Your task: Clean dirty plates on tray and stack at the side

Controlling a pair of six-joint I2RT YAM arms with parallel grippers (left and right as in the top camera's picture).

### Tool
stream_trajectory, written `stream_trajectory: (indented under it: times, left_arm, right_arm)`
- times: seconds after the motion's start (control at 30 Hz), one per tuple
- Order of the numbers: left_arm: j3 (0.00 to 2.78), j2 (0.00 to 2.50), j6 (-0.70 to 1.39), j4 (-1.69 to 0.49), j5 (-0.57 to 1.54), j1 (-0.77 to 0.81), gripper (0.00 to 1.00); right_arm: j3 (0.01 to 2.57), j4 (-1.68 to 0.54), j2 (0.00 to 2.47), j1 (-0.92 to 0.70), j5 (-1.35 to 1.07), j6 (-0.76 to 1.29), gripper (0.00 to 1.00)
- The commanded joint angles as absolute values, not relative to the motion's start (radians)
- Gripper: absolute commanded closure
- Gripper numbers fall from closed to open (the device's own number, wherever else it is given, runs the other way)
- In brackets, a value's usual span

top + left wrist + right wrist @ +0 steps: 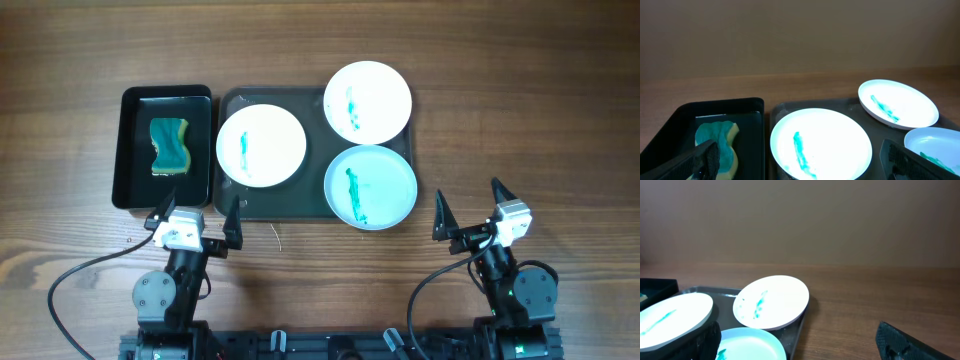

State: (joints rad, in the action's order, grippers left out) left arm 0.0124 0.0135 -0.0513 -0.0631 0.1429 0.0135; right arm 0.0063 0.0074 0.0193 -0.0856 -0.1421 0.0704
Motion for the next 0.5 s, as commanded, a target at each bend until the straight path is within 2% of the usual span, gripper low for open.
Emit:
stream_trajectory:
  times: [0.0, 0.47]
  left_arm:
    - [0.006, 0.007, -0.067, -0.064, 0.138, 0.007, 0.0]
    - [0.006, 0.007, -0.041, -0.064, 0.141, 0.007, 0.0]
  right_arm:
    - [0.005, 0.011, 0.01, -0.093, -0.155, 0.078, 0.0]
    - [0.005, 0.012, 0.01, -0.093, -0.159, 0.083, 0.0]
